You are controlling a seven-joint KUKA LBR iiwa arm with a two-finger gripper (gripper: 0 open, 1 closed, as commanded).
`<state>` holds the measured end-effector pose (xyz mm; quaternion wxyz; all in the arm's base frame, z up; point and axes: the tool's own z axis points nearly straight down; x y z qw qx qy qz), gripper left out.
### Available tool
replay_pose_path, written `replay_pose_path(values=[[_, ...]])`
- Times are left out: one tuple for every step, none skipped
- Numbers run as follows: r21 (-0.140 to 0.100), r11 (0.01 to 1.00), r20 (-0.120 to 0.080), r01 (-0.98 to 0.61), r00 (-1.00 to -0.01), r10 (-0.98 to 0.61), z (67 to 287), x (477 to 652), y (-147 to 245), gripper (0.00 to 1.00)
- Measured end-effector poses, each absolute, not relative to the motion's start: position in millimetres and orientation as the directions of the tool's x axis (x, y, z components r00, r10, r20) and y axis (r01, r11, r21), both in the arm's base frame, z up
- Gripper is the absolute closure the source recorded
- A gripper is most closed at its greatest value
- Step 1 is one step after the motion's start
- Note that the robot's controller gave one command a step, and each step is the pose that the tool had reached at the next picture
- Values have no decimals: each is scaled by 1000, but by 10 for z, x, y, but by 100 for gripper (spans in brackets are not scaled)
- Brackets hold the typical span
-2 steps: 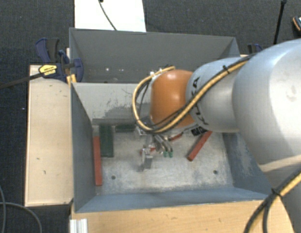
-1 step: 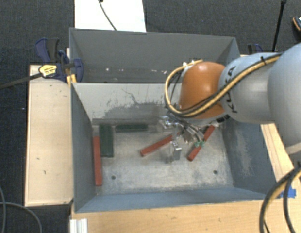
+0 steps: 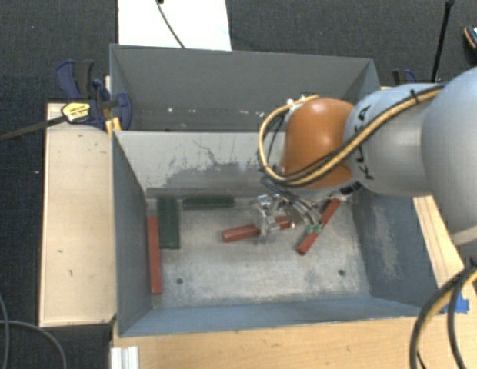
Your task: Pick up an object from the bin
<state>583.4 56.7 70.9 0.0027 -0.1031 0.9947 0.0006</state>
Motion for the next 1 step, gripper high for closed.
replay_pose_path(values=[[-1,998,-11,-64,-998,-64,2146,5637,112,100]])
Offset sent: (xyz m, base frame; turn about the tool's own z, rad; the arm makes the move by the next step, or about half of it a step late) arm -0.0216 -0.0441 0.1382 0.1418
